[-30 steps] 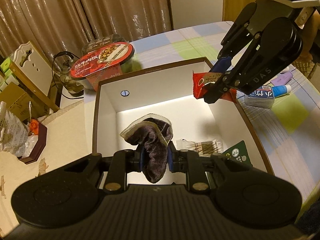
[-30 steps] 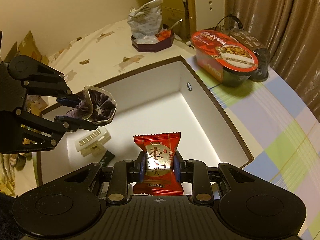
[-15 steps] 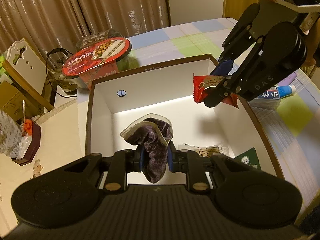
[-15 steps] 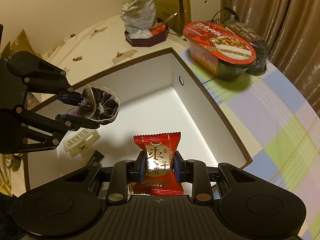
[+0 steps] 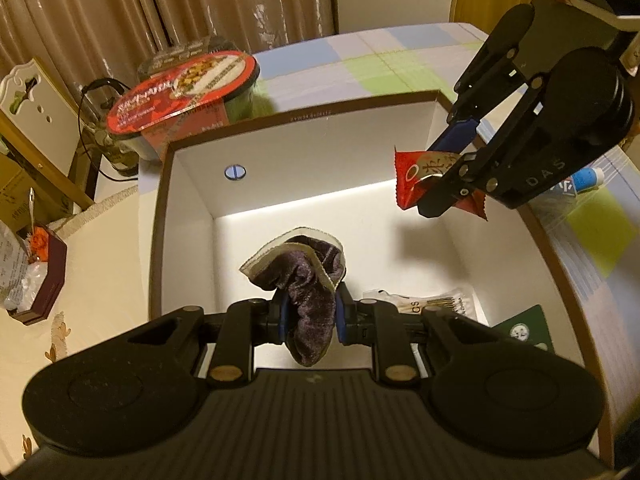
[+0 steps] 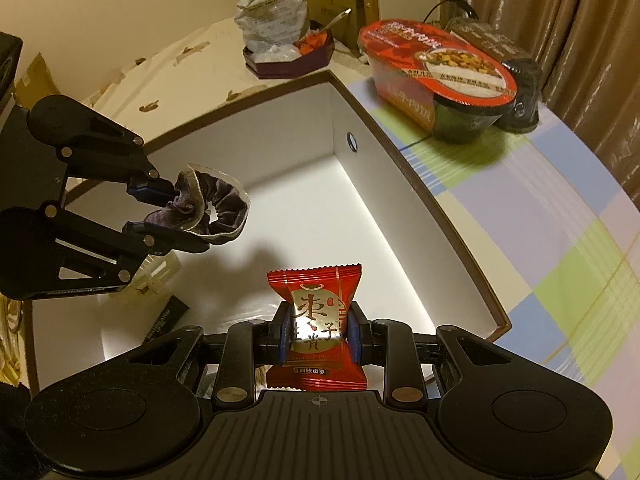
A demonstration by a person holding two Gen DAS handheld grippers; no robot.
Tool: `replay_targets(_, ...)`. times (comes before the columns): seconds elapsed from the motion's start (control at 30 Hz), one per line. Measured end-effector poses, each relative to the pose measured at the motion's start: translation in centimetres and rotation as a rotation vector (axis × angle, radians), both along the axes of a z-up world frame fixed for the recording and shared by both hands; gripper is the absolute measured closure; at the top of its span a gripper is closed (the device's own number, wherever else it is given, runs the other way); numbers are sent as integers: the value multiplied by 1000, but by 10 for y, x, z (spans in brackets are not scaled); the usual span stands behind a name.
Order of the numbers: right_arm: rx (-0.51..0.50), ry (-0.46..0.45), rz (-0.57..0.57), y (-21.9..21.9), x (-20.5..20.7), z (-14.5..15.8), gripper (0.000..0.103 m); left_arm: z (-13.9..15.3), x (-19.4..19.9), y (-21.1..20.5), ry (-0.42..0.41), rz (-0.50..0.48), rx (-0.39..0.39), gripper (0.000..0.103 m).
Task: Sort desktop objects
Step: 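Carry the scrunchie and red candy packet over the brown box with both tools, then open the left tool to drop the scrunchie while the right tool releases the candy into the box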
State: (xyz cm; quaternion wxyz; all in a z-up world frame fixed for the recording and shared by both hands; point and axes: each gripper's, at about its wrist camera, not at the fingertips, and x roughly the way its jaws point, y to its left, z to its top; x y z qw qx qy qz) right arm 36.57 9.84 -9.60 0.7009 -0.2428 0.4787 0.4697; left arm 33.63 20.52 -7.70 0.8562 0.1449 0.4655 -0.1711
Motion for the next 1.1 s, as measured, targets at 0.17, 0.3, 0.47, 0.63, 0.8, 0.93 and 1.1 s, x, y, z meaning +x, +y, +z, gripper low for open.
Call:
replay_targets(0.17, -17, 12, 14, 4, 3, -8, 76, -12, 7, 3, 26, 8, 1, 85)
replay_targets(0.3, -27, 17, 20, 7, 6, -15, 76, -18, 13, 4, 43, 16, 4, 85)
replay_targets(0.47, -36, 20, 22, 10, 10, -21, 76, -24, 19, 5, 51, 23, 1, 85)
replay_targets(0.63, -39, 27, 26, 11, 12, -24, 76, -27, 23, 4, 55, 23, -3, 85)
replay_targets(0.8, -67, -4, 28, 13, 11, -29, 76, -31, 25, 1, 68, 15, 3, 57)
replay_targets(0.93, -54, -18, 37, 11, 8, -32, 33, -39, 24, -3, 78, 16, 23, 36)
replay_targets(1.1, -61, -22, 46, 11, 8, -32, 33, -42, 24, 1, 91, 37, 23, 32)
